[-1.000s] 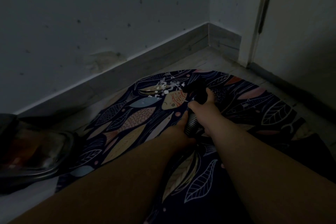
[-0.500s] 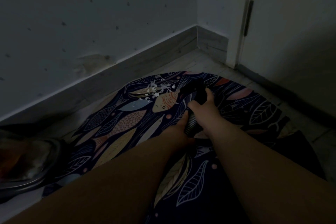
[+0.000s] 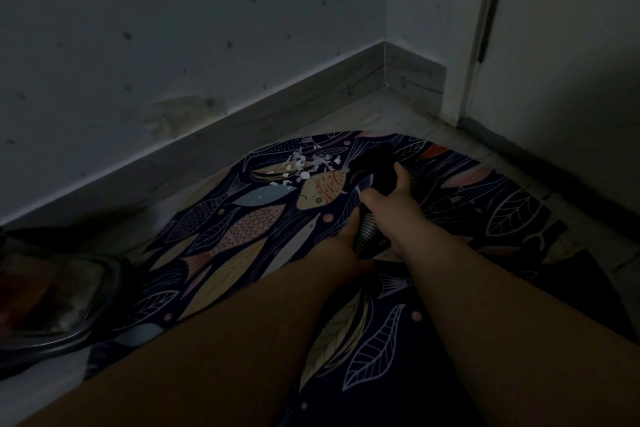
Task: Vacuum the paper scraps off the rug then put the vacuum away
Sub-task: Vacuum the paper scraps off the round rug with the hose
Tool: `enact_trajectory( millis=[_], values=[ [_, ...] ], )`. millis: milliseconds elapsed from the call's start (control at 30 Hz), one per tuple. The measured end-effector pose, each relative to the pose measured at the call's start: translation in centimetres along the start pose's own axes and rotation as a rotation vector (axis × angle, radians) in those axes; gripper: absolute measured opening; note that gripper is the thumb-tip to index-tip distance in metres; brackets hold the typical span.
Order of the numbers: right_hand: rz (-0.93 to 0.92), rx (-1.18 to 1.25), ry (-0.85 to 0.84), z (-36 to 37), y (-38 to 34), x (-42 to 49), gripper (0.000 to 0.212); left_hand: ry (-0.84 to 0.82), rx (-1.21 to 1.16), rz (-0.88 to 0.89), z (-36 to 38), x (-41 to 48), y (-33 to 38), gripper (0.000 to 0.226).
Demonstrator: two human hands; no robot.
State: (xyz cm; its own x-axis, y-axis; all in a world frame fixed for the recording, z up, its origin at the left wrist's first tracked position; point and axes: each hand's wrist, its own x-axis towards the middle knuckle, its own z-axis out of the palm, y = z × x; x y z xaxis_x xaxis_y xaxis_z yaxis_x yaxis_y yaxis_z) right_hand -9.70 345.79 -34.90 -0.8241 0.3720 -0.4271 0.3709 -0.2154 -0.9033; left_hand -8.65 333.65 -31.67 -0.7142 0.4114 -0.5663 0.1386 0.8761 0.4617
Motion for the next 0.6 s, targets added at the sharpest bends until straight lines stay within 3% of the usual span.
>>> enact_trajectory(
  millis=[300,600],
  values=[
    [-0.018,-0.024,-0.08,2.6,0.4,-0.4,0.08,0.047,-0.041,-0.056,-0.5,-0.9,-2.3,0.095],
    [-0.051,-0.024,-0.02,0.7,0.3,-0.8,0.079,0.021,0.044,-0.042,0.2,-0.6,-0.4,0.091]
  ],
)
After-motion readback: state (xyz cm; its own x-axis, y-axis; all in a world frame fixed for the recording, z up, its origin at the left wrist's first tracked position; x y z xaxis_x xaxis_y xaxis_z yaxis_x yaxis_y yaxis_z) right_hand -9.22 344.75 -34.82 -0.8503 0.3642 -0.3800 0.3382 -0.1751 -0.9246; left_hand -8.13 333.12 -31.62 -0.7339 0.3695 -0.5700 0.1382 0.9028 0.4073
